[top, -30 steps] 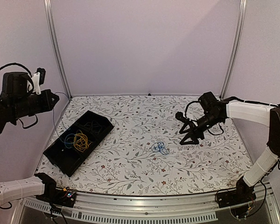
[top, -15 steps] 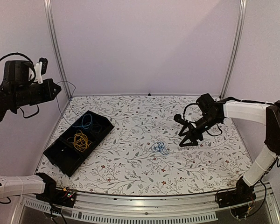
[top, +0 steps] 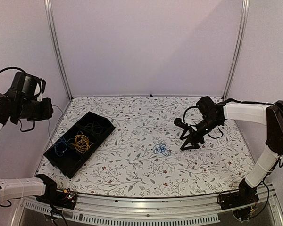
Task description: Untangle the cables
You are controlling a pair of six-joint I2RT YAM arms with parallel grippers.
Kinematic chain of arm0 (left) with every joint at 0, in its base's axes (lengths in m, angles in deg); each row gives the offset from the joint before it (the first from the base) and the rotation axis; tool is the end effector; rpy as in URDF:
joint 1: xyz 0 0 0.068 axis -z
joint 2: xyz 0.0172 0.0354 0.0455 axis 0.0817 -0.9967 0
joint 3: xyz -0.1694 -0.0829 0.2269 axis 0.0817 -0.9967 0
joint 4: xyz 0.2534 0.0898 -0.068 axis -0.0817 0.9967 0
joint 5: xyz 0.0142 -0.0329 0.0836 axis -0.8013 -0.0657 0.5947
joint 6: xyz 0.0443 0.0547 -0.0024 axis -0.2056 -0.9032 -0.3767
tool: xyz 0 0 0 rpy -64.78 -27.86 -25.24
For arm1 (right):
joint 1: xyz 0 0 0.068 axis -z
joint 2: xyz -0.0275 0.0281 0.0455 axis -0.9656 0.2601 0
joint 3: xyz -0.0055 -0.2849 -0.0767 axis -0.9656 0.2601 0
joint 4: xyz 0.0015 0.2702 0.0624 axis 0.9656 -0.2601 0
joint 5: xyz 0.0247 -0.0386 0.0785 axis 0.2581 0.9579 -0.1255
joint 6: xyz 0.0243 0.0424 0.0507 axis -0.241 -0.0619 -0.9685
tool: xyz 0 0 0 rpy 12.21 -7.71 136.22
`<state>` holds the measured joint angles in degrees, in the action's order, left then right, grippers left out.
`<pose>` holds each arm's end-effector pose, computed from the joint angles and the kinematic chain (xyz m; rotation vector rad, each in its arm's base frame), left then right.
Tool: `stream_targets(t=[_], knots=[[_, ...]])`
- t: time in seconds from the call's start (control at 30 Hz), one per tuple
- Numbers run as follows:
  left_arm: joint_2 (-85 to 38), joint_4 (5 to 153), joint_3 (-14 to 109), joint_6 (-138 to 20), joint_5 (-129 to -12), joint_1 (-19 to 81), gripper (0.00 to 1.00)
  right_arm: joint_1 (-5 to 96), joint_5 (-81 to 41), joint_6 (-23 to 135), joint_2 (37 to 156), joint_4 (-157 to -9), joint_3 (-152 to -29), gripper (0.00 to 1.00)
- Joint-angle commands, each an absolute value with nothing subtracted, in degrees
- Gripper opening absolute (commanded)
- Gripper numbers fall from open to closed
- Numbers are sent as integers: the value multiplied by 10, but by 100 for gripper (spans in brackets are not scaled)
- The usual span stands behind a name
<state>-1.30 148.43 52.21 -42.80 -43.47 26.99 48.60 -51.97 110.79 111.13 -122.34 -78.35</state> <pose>0.1538 -0.0433 0.4138 -0.2609 2.2758 -0.0686 0.2862 0.1825 0.1972 -1.6800 1.9817 0.8384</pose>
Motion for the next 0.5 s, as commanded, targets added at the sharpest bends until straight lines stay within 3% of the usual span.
stream_targets(t=[0.0,0.47], knots=[[-11,1525,474,-399,-409,253,0,482,-516,1117,1121,-1235,-797,77],[-5,1481,348,-406,-441,194,0,481,-514,1122,1132,-1245,-799,77]])
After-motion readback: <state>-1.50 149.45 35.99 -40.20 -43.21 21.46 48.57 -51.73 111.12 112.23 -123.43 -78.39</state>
